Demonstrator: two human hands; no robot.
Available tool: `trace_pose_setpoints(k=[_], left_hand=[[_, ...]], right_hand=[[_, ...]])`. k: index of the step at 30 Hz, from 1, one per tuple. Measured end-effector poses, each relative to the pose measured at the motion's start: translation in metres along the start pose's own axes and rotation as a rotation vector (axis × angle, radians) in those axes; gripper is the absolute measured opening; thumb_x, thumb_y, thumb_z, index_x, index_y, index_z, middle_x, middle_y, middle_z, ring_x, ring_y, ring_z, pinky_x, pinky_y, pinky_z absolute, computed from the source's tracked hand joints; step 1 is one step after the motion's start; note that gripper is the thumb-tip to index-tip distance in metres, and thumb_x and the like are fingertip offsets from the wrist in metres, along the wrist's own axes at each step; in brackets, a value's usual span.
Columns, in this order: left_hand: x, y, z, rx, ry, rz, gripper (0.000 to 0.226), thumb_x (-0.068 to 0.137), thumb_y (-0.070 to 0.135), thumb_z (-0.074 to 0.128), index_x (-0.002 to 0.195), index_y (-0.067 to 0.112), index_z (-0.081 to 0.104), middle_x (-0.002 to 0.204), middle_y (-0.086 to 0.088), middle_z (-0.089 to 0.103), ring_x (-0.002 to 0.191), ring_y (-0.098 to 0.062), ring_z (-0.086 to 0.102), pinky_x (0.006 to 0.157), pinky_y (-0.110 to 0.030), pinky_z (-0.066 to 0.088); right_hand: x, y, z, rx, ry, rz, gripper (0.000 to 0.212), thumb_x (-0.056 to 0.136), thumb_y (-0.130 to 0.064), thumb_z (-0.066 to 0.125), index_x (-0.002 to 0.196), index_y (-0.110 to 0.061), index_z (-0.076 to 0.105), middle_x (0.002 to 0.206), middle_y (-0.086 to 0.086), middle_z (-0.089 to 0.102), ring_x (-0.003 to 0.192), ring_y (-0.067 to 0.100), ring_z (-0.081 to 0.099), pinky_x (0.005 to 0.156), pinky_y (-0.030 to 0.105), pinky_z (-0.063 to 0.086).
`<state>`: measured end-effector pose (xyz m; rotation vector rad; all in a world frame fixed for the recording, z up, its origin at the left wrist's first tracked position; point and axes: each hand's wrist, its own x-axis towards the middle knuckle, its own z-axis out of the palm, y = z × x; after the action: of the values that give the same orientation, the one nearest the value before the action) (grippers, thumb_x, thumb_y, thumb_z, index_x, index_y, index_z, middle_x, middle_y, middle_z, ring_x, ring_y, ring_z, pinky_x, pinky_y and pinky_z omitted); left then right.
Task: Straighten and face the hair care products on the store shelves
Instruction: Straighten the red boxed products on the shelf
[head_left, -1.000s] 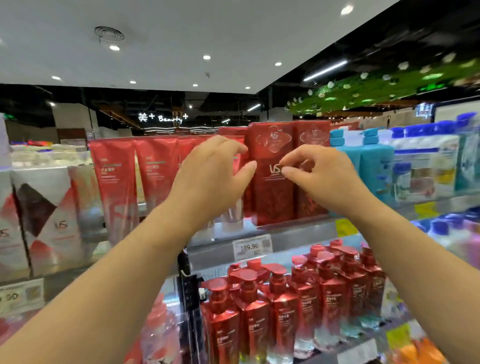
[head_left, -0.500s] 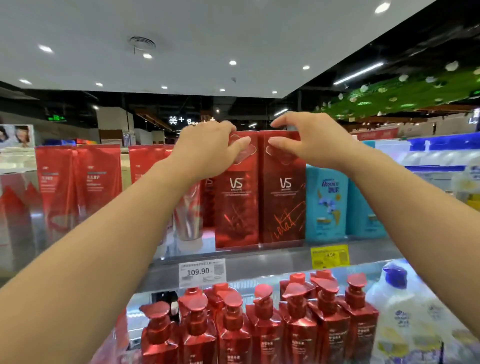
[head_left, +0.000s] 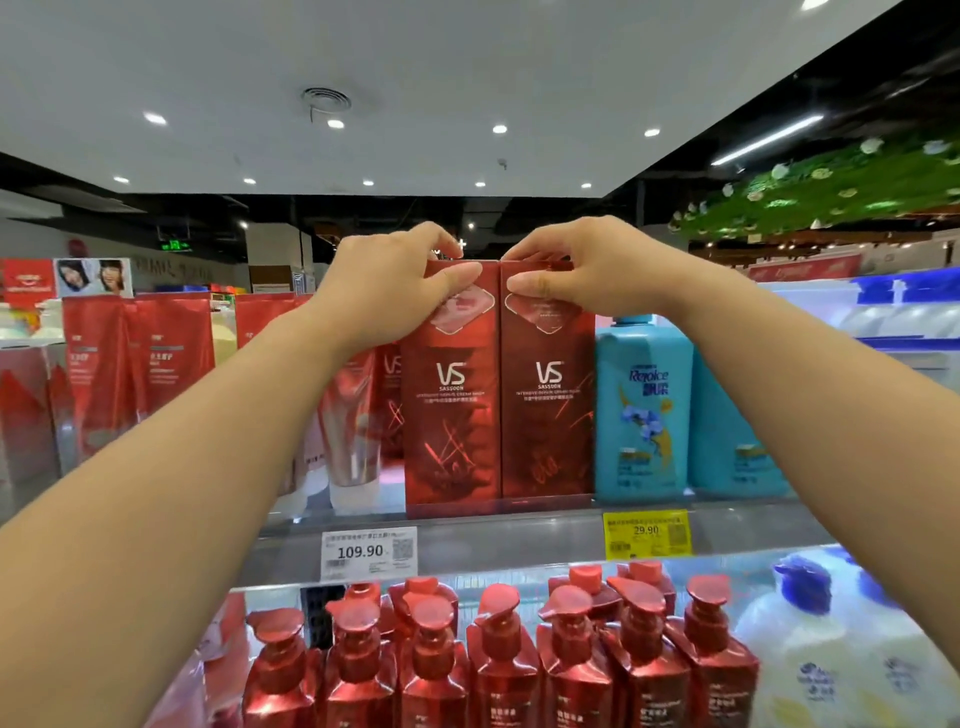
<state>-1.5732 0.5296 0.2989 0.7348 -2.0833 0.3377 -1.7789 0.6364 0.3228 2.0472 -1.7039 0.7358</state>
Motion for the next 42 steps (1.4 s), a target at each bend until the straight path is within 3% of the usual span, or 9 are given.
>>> trace_pose_setpoints(k=[5, 12, 16, 19, 22, 24, 26, 30, 42], left_hand=[[-0.004, 0.000, -0.001, -0.007, 0.029, -0.011, 0.046, 0.090, 0.068, 0.048, 0.116, 0.034, 0.064, 0.112, 0.008, 0.072, 0.107, -0.020, 0.064, 0.098, -0.043, 0.044], [-0.021, 0.013, -0.001, -0.054, 0.191, 0.054, 0.052, 0.095, 0.061, 0.048, 0.125, 0.021, 0.064, 0.118, 0.001, 0.070, 0.114, -0.022, 0.061, 0.105, -0.052, 0.039], [-0.050, 0.039, -0.005, -0.253, 0.349, 0.113, 0.036, 0.095, 0.049, 0.054, 0.111, 0.020, 0.068, 0.104, 0.004, 0.070, 0.101, -0.018, 0.061, 0.102, -0.054, 0.040], [-0.078, 0.058, -0.003, -0.436, 0.374, 0.169, 0.025, 0.093, 0.038, 0.060, 0.103, 0.018, 0.070, 0.098, 0.006, 0.069, 0.094, -0.015, 0.062, 0.092, -0.048, 0.047], [-0.105, 0.079, 0.007, -0.595, 0.302, 0.177, 0.022, 0.091, 0.032, 0.064, 0.103, 0.015, 0.071, 0.100, 0.005, 0.070, 0.096, -0.016, 0.064, 0.088, -0.045, 0.049], [-0.123, 0.093, 0.016, -0.710, 0.228, 0.164, 0.020, 0.090, 0.030, 0.064, 0.101, 0.015, 0.072, 0.098, 0.005, 0.070, 0.094, -0.012, 0.064, 0.087, -0.039, 0.050], [-0.140, 0.106, 0.026, -0.844, 0.145, 0.130, 0.018, 0.089, 0.031, 0.063, 0.099, 0.019, 0.072, 0.097, 0.009, 0.070, 0.093, -0.007, 0.063, 0.086, -0.030, 0.049], [-0.173, 0.136, 0.042, -1.098, -0.044, 0.091, 0.010, 0.088, 0.036, 0.062, 0.094, 0.032, 0.069, 0.095, 0.017, 0.069, 0.094, 0.004, 0.063, 0.076, -0.006, 0.043], [-0.216, 0.304, 0.058, -1.355, -0.333, 0.200, 0.009, 0.087, 0.042, 0.059, 0.086, 0.038, 0.067, 0.089, 0.025, 0.068, 0.093, 0.011, 0.061, 0.076, -0.003, 0.040]], right_hand=[[0.000, 0.004, 0.005, -0.036, 0.036, -0.006, 0.047, 0.092, -0.056, 0.060, 0.131, -0.030, 0.064, 0.120, -0.010, 0.072, 0.107, 0.004, 0.062, 0.085, 0.019, 0.043], [-0.017, -0.012, 0.011, -0.139, 0.199, -0.020, 0.050, 0.095, -0.055, 0.057, 0.135, -0.025, 0.061, 0.129, -0.002, 0.068, 0.121, 0.018, 0.058, 0.093, 0.027, 0.041], [-0.054, -0.034, 0.017, -0.112, 0.365, -0.032, 0.038, 0.096, -0.046, 0.062, 0.125, -0.021, 0.069, 0.128, 0.000, 0.068, 0.121, 0.018, 0.056, 0.091, 0.018, 0.032], [-0.095, -0.051, 0.027, -0.031, 0.381, 0.053, 0.033, 0.095, -0.038, 0.066, 0.120, -0.018, 0.072, 0.135, 0.001, 0.063, 0.126, 0.012, 0.054, 0.102, 0.017, 0.033], [-0.141, -0.067, 0.036, 0.013, 0.370, 0.172, 0.035, 0.092, -0.038, 0.066, 0.118, -0.016, 0.072, 0.134, 0.002, 0.063, 0.123, 0.004, 0.052, 0.104, 0.011, 0.033], [-0.174, -0.077, 0.042, 0.044, 0.376, 0.267, 0.037, 0.090, -0.040, 0.065, 0.117, -0.015, 0.073, 0.131, 0.001, 0.065, 0.122, 0.006, 0.057, 0.106, 0.018, 0.041], [-0.207, -0.087, 0.049, 0.111, 0.412, 0.363, 0.034, 0.090, -0.042, 0.067, 0.114, -0.018, 0.074, 0.126, -0.004, 0.068, 0.119, 0.005, 0.061, 0.101, 0.029, 0.049], [-0.266, -0.106, 0.059, 0.237, 0.454, 0.543, 0.021, 0.087, -0.039, 0.067, 0.107, -0.034, 0.071, 0.112, -0.017, 0.068, 0.107, 0.005, 0.067, 0.090, 0.027, 0.054], [-0.423, -0.100, -0.004, 0.182, 0.505, 0.880, 0.031, 0.084, -0.051, 0.065, 0.114, -0.043, 0.070, 0.111, -0.023, 0.069, 0.103, 0.005, 0.068, 0.087, 0.023, 0.055]])
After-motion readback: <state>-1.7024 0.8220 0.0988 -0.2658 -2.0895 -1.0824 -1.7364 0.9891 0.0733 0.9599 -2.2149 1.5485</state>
